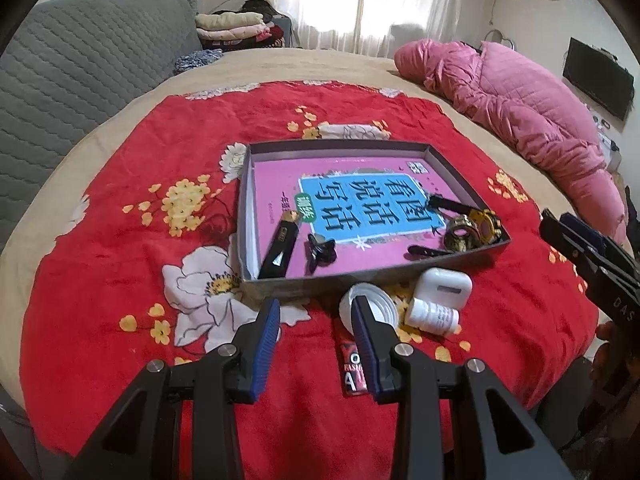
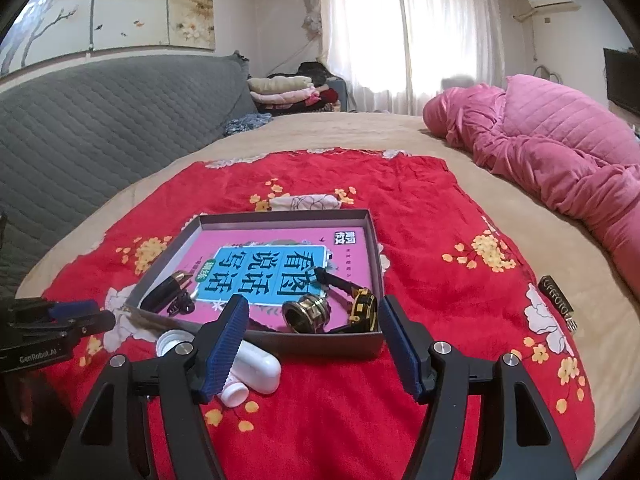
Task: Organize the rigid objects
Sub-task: 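Withdraw both open tools from the box toward the red can and white case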
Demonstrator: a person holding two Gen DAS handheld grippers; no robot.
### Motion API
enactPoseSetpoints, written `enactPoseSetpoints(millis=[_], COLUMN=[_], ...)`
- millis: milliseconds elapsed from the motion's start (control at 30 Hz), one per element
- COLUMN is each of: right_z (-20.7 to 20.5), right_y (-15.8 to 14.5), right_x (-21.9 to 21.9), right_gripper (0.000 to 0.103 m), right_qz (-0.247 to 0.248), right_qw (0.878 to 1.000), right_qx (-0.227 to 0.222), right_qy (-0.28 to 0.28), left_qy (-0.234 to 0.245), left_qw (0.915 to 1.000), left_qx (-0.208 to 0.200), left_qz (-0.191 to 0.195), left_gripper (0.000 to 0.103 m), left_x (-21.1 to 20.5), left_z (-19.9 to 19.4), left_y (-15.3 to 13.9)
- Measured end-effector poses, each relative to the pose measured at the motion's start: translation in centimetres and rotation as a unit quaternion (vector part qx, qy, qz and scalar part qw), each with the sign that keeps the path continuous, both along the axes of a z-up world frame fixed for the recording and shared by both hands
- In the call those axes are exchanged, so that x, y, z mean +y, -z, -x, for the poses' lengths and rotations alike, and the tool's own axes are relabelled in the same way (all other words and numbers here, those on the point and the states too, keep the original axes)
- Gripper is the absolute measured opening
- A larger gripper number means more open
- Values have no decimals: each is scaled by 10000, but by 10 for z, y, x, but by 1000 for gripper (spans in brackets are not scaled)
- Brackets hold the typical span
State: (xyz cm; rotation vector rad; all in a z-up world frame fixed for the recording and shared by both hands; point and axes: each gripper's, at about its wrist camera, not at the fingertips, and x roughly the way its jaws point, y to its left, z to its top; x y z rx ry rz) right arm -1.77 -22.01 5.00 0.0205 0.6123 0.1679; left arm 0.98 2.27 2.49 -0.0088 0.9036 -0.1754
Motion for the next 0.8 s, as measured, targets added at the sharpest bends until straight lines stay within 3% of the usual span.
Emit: enactPoseSetpoints(millis=[800], right_z=[2], right_y=[22], right_x=[10], right_gripper=[69], right_qz=[-32], right_qw=[9980], right_qx=[458], right_qy=[-445], left_qy=[332], left_qw=[9985], left_qx=[419], left_qz=[-108], left_gripper=[37], left_x=[-19], left_z=[7], left_y=[20])
